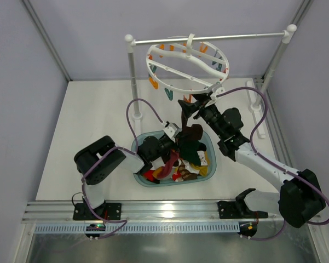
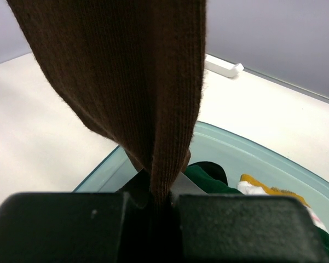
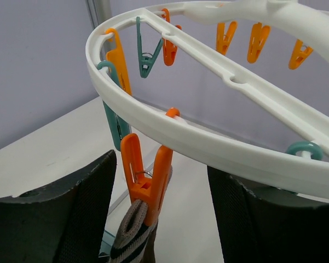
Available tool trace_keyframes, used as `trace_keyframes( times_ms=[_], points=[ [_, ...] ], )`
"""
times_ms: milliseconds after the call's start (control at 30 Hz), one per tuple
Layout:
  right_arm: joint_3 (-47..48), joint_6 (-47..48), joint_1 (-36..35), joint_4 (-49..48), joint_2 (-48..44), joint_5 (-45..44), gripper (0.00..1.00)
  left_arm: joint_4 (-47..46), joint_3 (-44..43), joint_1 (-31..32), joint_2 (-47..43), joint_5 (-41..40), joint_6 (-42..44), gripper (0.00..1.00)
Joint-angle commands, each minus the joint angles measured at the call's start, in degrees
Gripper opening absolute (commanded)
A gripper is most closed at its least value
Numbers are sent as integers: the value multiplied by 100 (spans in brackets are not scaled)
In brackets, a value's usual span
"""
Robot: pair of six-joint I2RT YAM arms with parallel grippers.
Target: Remove the socks clipped to the hanger
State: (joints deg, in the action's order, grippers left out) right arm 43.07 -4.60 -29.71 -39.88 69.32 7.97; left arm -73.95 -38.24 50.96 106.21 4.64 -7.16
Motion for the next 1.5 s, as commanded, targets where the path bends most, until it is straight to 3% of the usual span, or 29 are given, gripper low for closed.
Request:
trace_keyframes(
  times_ms=[0,133,233,267,333,500,800,900,1000,1033,1100,1133,1367,1467],
  points=[
    [123,214,-61,-486,46,-383,68,-1016,-96,-16,-22,107,-5,0],
    [114,267,-131,-591,117,-629,61,-1016,-114,-25,-13,151,-31,0],
    [88,337,-157,-679,134,-962,38,-1007,-114,-25,-13,160,-40,0],
    [88,346,-166,-705,134,-998,25,-1016,-114,-25,-4,168,-40,0],
    [70,355,-158,-758,143,-1025,14,-1007,-114,-25,-4,160,-40,0],
    [-61,311,-166,-1004,117,-1060,8,-998,-114,-25,-4,160,-31,0],
    [-835,135,-175,-2489,-33,-1166,5,-735,-307,-25,145,36,39,0],
    [-712,152,-166,-2323,64,-1122,8,-735,-298,-25,128,54,30,0],
    [-651,135,-175,-2297,143,-1209,33,-761,-272,-25,93,72,22,0],
    [-625,135,-175,-2235,143,-1227,46,-761,-263,-25,84,72,21,0],
    [-607,144,-175,-2147,135,-1289,56,-761,-246,-25,75,72,30,0],
    [-589,144,-166,-2051,91,-1324,66,-761,-254,-25,75,63,30,0],
    [-563,170,-175,-1910,55,-1447,75,-787,-254,-25,84,89,13,0],
    [-536,135,-193,-1892,82,-1456,91,-779,-272,-16,101,89,-5,0]
  ],
)
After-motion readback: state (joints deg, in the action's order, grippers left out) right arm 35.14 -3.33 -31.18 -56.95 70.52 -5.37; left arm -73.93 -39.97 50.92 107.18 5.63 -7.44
